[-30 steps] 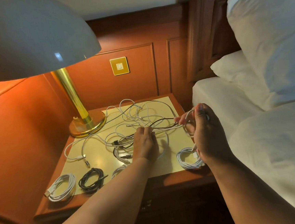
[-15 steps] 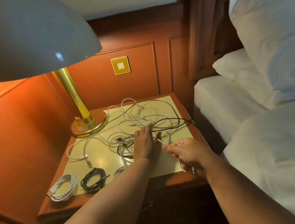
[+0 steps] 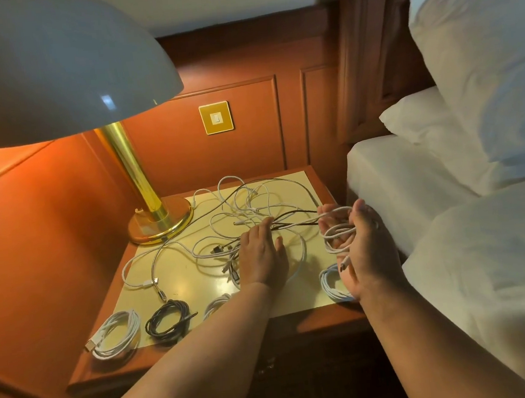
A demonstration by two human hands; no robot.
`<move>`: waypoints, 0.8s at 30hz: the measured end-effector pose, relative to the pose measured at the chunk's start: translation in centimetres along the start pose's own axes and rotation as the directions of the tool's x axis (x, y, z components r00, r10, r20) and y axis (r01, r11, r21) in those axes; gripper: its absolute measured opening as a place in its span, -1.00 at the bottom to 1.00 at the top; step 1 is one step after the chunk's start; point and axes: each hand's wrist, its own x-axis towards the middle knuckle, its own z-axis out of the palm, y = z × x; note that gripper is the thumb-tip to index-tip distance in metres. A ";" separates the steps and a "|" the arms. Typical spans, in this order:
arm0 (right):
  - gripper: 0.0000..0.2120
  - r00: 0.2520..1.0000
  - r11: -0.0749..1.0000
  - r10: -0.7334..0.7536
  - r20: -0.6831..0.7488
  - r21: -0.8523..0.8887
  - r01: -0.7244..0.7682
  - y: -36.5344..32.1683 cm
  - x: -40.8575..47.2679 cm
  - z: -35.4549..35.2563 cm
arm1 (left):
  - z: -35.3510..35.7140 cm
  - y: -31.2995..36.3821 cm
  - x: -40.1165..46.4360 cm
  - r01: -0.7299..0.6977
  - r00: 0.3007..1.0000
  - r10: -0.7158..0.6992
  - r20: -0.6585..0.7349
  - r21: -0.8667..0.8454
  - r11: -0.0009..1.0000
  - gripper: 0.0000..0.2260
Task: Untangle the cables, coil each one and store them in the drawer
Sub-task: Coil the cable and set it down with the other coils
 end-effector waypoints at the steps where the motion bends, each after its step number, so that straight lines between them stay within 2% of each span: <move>1: -0.60 1.000 1.000 0.004 -0.002 0.023 -0.004 -0.3 -0.2 0.1 | 0.0 0.1 0.0 0.004 1.000 -0.004 -0.001 0.004 1.000 -0.57; 6: -0.58 0.996 0.991 0.056 -0.069 0.126 -0.047 -0.9 -0.2 -0.1 | -0.2 0.2 -0.1 -0.004 1.000 0.005 -0.015 0.052 0.999 -0.59; 7: -0.55 0.997 0.995 0.045 -0.069 0.096 -0.038 -0.9 0.1 -0.2 | -0.2 0.1 -0.1 0.004 1.000 -0.004 -0.016 0.046 0.999 -0.59; 10: -0.57 0.999 0.977 0.007 -0.047 -0.214 -0.017 -0.5 0.5 -0.5 | -0.3 0.1 -0.1 0.026 0.999 -0.025 -0.022 0.040 0.999 -0.60; 12: -0.64 0.997 0.924 0.051 0.052 -0.382 -0.028 -0.5 0.3 -0.3 | -0.2 0.1 -0.1 0.024 0.999 -0.023 -0.035 0.044 0.999 -0.63; 14: -0.56 0.972 0.804 0.158 0.176 -0.594 -0.024 -0.4 -0.1 -0.1 | -0.1 0.1 -0.1 0.035 0.998 -0.035 -0.057 0.013 0.999 -0.68; 17: -0.50 0.922 0.489 0.287 0.261 -0.867 0.094 0.3 -0.6 0.2 | 0.3 0.1 0.0 0.050 0.995 -0.051 -0.083 -0.017 0.999 -0.75; 19: -0.49 0.937 0.349 0.223 0.268 -0.920 0.180 0.6 -1.1 0.4 | 0.5 0.0 0.0 0.045 0.994 -0.044 -0.098 0.006 0.999 -0.76; 22: -0.56 0.952 0.204 0.019 0.307 -0.933 0.297 0.5 -1.2 0.1 | 0.5 -0.2 0.2 0.055 0.994 -0.053 -0.099 0.013 0.998 -0.74; 24: -0.64 0.941 0.133 0.044 0.334 -0.936 0.326 0.6 -1.2 -0.1 | 0.5 -0.2 0.2 0.046 0.996 -0.044 -0.080 0.029 0.999 -0.72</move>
